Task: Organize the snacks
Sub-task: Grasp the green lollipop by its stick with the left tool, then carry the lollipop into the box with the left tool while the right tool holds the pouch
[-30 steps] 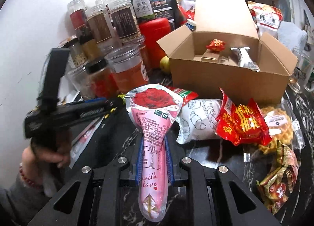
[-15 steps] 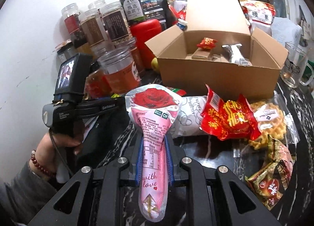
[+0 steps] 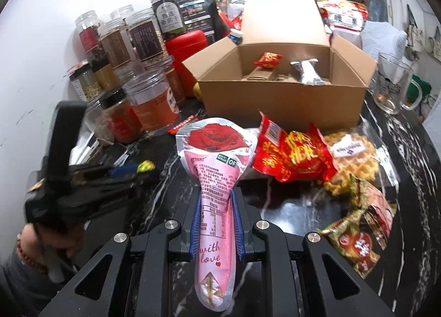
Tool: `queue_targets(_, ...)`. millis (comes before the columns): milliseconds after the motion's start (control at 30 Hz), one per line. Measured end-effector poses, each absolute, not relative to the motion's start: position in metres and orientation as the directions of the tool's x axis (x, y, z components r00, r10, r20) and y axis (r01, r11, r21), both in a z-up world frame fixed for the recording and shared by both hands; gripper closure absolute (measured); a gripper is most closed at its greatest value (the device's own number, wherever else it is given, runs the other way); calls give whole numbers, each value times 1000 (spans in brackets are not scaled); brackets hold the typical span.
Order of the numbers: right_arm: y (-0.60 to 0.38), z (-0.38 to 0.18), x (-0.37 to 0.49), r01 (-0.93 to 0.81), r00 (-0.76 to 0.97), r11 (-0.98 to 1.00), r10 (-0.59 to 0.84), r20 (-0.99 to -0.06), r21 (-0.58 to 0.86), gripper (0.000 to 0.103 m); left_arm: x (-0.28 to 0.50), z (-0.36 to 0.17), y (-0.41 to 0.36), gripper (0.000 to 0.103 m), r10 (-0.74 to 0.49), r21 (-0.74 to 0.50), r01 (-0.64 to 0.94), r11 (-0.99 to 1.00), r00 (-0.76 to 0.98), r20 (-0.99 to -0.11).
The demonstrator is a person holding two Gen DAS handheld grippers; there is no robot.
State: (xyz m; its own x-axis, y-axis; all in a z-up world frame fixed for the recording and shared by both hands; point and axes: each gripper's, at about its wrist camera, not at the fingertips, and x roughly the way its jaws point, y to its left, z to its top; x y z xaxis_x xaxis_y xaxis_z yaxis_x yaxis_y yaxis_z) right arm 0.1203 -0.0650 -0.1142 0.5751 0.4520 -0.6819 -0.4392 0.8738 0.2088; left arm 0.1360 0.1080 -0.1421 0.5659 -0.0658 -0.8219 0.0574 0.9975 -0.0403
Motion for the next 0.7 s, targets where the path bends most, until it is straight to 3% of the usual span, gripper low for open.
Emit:
queue_targets(400,-86,-115,106,-388,598,895,427,-678,220,82,131,-147,88,77,-83,-21,114,993,570,-817)
queue_targets(533,-89,-116,101,-377,606,900,418,-677,218,82,119,-143,91,77,21,88,81,993,605,-796)
queue_targets(700,-94,-121,92,-367,605,901,420,-676,230,82,109,-138,86,78,-53,16,111,994,589,-806)
